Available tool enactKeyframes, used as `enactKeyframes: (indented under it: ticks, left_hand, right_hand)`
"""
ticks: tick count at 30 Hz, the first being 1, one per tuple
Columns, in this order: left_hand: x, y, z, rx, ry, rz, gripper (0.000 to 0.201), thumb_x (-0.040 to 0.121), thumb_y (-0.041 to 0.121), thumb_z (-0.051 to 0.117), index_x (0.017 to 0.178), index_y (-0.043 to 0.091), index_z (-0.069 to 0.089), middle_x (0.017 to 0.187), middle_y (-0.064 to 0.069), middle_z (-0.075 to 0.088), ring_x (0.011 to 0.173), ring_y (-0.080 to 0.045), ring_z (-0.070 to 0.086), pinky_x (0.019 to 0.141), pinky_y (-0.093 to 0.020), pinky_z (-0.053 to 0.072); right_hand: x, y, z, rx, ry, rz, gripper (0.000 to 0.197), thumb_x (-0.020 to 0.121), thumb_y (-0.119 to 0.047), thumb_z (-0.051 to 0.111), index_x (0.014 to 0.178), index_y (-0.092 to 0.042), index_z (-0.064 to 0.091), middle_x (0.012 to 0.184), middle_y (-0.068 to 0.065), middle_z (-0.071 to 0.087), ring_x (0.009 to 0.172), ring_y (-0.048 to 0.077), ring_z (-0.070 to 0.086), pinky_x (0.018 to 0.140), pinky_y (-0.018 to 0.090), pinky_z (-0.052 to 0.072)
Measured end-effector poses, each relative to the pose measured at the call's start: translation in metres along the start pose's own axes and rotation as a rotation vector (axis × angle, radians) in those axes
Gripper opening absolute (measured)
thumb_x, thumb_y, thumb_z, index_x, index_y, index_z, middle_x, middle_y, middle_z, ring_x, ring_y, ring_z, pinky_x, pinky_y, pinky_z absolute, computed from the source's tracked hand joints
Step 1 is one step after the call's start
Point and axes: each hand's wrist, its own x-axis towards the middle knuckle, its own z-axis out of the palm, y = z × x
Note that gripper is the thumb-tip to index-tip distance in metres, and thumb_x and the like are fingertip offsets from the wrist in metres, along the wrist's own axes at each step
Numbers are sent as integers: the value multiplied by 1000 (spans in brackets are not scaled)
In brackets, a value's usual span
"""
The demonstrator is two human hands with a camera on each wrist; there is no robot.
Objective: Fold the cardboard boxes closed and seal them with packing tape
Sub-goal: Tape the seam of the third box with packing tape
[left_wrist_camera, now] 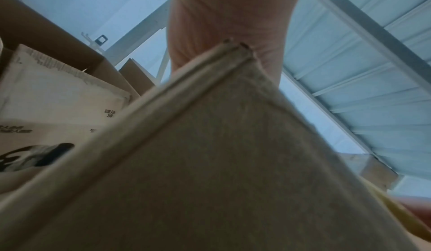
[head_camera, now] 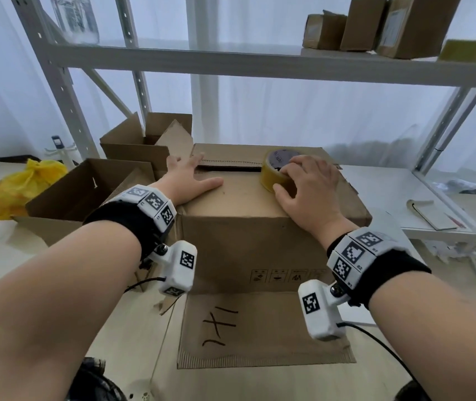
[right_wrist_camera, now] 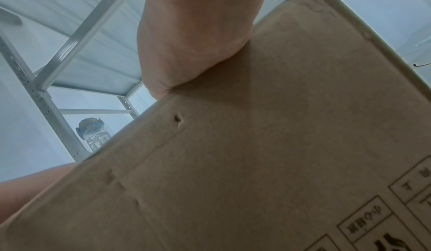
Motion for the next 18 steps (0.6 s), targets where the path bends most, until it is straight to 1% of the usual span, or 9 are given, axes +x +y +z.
enactKeyframes:
  ticks: [1,2,5,7,9,13,14,16,18]
  left_hand:
    - [1,0,1,-32,-32,1,80,85,61,54,150,35,15,155,-12,13,139,-33,27,114,-37,23]
    - [1,-1,2,-49,-56,3,78,86,60,53,150,34,18,156,-10,19,140,-30,28,112,-34,24]
    - [1,-2,2,-27,-45,2,73,86,62,51,148,32,27,150,-8,35,134,-28,38,108,-31,29]
    - [-2,-3,1,12,-13,6,70,86,63,50,146,31,31,148,-7,39,133,-28,39,107,-32,30]
    - [-7,-5,1,40,5,12,69,86,63,50,145,31,33,147,-7,41,133,-28,40,106,-33,31]
    - [-21,-5,0,82,42,28,68,87,62,49,144,27,37,146,-6,43,132,-27,42,105,-33,33]
    - [-25,-5,1,90,52,31,68,87,62,49,144,26,38,146,-6,43,132,-27,42,105,-33,33]
    - [-33,-5,2,95,75,30,68,87,62,48,143,25,39,145,-6,45,131,-27,43,105,-34,34]
    - [-44,-5,4,104,108,24,67,88,63,47,142,24,41,143,-6,47,129,-26,45,103,-34,36]
  right_hand:
    - [0,-1,1,2,-9,1,29,85,-35,63,106,-16,64,122,6,55,121,28,41,102,43,22]
    - [0,-1,1,4,-13,0,28,85,-34,62,105,-15,64,121,6,55,120,28,41,102,42,21]
    - [1,0,1,23,-24,8,29,81,-37,55,99,-14,61,114,6,56,113,27,44,99,39,24]
    - [1,1,0,52,-27,11,31,78,-38,50,95,-14,58,110,6,57,108,26,46,96,37,25]
    - [-2,-1,-1,65,-23,-4,29,80,-41,51,91,-15,56,105,5,58,104,25,47,93,35,24]
    - [-7,-8,-6,77,-14,-23,26,83,-47,53,84,-22,47,95,1,55,97,23,48,87,32,21]
    - [-8,-10,-8,81,-16,-22,26,85,-47,55,84,-22,48,96,1,55,97,23,48,87,32,21]
    - [-11,-14,-11,83,-35,-32,23,89,-40,59,89,-18,54,102,3,57,103,24,47,91,34,21]
    - [-14,-20,-12,86,-44,-41,19,90,-33,62,96,-15,61,117,5,56,117,27,43,99,37,20]
